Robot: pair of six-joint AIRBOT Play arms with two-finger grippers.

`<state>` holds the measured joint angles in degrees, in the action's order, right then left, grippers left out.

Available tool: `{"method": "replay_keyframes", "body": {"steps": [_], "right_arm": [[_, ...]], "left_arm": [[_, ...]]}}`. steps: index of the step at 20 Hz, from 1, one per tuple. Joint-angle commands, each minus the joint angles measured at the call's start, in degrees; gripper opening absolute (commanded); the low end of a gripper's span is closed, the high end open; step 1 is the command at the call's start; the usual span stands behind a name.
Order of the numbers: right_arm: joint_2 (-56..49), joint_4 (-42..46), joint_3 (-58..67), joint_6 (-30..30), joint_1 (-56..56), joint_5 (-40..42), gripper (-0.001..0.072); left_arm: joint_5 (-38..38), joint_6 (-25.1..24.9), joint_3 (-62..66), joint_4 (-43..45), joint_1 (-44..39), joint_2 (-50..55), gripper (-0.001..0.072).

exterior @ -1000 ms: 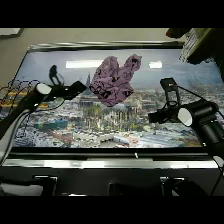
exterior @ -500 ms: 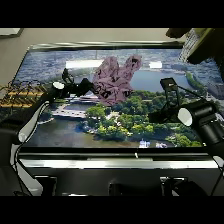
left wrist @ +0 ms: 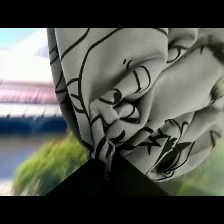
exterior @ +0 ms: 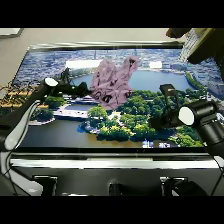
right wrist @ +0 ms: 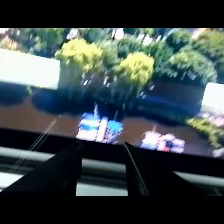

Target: Fold the clothes and pants, and hang the long-sleeved shirts on hangers.

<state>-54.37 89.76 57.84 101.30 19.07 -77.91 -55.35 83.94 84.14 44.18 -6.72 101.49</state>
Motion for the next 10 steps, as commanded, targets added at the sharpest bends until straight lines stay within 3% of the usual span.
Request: {"method": "replay_keyframes", "body": {"steps": [1, 2, 6, 7, 8, 10], "right_arm": [[0.0, -9.7, -1.3, 0.7, 0.1, -5.2, 0.0332], [0.0, -13.4, -2.3, 0.6, 0.1, -5.3, 0.0334], [0.0, -29.0, -7.5, -1.2, 0.2, -1.5, 0.0468], [0.0, -31.6, -9.0, -2.4, 0.2, 1.5, 0.0632], [-0.1, -32.5, -10.2, -3.2, 0.2, 4.9, 0.0688], [-0.4, -32.7, -12.0, -4.0, 0.2, 14.2, 0.0684]], "left_arm": [[-6.5, 7.5, -17.0, 15.0, 0.1, -15.7, 0.0019], [-6.6, 9.0, -24.9, 15.8, 0.1, -22.2, 0.002], [-8.9, 10.5, -47.1, 15.8, -1.7, -45.3, 0.002], [-9.0, 10.7, -50.1, 15.8, -2.3, -49.8, 0.002], [-8.7, 10.7, -51.9, 15.8, -2.8, -53.1, 0.0021], [-7.9, 10.6, -53.2, 15.9, -3.0, -56.8, 0.0022]]}}
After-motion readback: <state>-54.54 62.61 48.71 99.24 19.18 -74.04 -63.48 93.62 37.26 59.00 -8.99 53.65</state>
